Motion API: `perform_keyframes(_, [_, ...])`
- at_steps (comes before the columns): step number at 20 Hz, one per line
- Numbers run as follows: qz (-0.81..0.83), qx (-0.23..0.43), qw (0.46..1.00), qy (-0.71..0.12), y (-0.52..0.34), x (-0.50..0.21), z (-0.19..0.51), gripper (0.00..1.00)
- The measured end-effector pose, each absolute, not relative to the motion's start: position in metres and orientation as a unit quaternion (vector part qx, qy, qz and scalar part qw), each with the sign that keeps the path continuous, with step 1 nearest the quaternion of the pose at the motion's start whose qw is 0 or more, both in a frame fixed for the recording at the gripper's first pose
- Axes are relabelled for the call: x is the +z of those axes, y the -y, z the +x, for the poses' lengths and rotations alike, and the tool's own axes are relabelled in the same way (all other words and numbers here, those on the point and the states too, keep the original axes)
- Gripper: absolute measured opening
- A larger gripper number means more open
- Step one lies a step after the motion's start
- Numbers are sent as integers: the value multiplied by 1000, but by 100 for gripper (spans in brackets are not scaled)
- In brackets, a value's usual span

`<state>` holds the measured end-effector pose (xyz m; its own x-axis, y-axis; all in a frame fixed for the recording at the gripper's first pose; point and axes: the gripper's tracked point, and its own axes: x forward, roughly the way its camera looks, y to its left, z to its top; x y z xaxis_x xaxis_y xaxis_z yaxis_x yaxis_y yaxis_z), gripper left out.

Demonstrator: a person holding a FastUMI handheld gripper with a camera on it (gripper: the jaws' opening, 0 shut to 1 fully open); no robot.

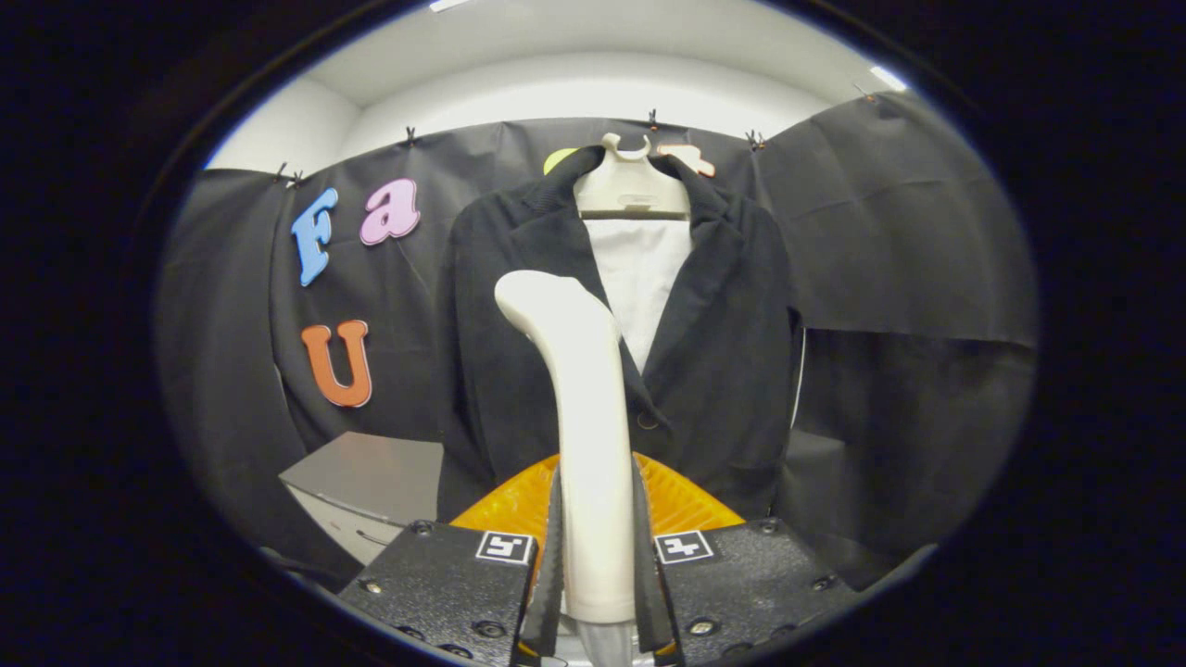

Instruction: Iron the clothes twice with a garment steamer, once on the left side and once on the right side.

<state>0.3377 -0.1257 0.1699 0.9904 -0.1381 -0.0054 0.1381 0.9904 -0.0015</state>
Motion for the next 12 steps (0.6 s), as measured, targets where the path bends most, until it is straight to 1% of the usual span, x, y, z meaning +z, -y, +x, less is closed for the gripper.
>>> perform_keyframes(12, [-33, -89, 995, -32, 135, 135, 355, 35])
